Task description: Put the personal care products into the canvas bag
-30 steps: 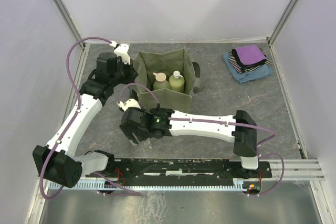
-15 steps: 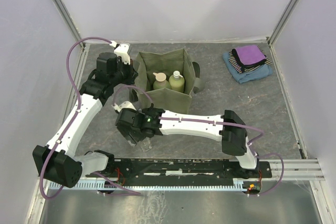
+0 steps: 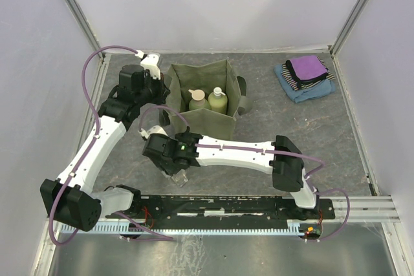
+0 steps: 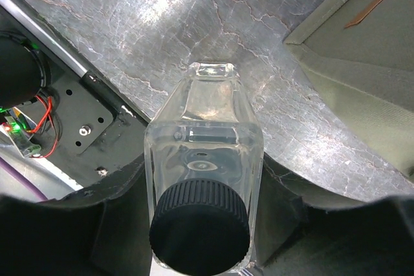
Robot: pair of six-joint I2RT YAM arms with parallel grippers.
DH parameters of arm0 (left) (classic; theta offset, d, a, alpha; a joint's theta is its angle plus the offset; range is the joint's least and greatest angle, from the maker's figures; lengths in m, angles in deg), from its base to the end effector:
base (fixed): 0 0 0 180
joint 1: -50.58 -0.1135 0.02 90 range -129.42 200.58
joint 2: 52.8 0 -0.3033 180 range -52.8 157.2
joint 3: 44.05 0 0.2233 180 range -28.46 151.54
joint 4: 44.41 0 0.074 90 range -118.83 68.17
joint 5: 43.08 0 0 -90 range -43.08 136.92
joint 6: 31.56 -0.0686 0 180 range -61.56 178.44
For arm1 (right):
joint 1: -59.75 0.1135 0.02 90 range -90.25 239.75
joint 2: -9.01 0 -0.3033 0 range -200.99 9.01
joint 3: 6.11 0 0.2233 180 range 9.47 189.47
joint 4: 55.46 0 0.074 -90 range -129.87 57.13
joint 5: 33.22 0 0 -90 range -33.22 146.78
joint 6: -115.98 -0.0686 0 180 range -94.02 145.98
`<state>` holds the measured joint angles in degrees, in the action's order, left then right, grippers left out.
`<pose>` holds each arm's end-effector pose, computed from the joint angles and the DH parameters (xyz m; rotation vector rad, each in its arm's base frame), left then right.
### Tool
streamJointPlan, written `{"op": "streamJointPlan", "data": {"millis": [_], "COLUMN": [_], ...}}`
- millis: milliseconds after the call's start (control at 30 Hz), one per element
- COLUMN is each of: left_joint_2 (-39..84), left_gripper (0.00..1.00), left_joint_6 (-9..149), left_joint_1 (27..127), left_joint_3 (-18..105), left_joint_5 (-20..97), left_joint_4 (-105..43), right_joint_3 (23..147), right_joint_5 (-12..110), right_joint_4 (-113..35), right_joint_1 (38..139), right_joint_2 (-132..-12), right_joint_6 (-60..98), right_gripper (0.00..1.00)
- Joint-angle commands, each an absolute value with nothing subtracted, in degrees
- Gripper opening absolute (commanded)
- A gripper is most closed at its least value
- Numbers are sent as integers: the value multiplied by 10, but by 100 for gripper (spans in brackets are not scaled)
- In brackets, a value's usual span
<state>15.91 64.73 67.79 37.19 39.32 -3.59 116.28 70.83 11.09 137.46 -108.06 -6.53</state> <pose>0.2389 -0.0835 0.3772 0.2802 2.0639 -0.3885 0.1116 0.4342 0.2811 -0.9352 2.4633 0.3684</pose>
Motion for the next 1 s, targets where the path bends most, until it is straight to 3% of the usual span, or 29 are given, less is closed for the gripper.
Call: {"op": "streamJointPlan", "data": {"millis": [0, 133, 267, 467, 533, 600, 967], "left_joint_2": [149, 152, 149, 152, 152, 152, 147], "left_gripper": [3, 3, 3, 3, 3, 3, 3], "left_joint_6": [620, 618, 626, 636, 639, 642, 646], "left_joint_1": [678, 679, 678, 678, 678, 678, 678], "left_joint_3": [375, 386, 382, 382, 382, 380, 374], "left_joint_5": [399, 403, 405, 403, 402, 401, 401], "left_joint_4": [-13, -8, -19, -25, -28, -32, -36], "right_joint_3": [1172, 1137, 1066, 1030, 1049, 1081, 1358], "right_joint_5": [704, 710, 710, 704, 708, 708, 666], "right_joint_4": [104, 88, 53, 73, 102, 129, 235], "right_joint_1": [1369, 1367, 1368, 1367, 1367, 1365, 1254], "right_joint_2": [-1060, -1018, -948, -846, -812, -787, -754], "right_joint_6": [-54, -24, 11, 59, 79, 91, 76], "right_gripper": [48, 34, 30, 17, 13, 1, 0]}}
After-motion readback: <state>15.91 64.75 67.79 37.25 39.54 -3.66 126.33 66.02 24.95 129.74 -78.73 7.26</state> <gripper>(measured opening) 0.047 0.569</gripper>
